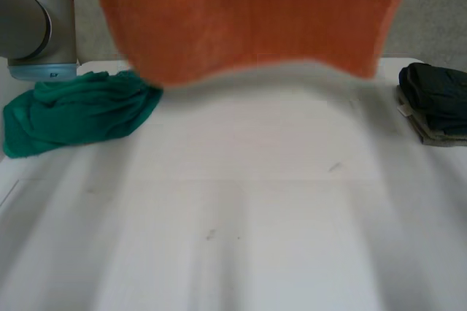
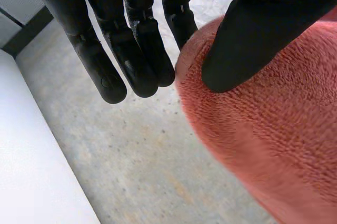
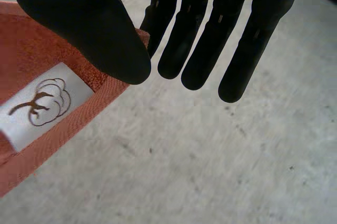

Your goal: Fold the laundry.

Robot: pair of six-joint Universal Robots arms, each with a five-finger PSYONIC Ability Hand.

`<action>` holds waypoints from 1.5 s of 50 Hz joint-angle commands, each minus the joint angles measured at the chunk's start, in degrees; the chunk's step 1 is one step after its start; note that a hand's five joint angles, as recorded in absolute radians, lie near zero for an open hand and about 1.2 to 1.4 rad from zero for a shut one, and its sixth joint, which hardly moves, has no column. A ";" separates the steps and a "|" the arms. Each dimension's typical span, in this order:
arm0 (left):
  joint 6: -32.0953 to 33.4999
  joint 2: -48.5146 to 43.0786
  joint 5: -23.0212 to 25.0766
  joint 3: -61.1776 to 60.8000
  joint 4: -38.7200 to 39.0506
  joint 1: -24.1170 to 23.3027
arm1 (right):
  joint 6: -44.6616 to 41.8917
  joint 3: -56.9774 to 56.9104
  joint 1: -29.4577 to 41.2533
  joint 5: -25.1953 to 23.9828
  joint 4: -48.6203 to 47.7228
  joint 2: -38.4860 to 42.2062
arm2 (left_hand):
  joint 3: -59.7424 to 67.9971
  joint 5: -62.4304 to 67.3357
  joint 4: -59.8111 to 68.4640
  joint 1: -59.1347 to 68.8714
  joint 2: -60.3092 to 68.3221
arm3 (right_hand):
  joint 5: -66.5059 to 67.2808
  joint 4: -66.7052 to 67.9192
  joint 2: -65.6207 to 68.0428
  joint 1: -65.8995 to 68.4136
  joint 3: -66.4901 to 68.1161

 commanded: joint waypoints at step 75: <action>-0.64 0.82 21.14 -54.01 -19.21 15.86 | -34.40 64.76 -13.37 -16.43 15.07 -5.54 | -34.63 -32.78 -34.88 -32.44 -34.83 | 12.30 11.24 12.52 16.51 11.85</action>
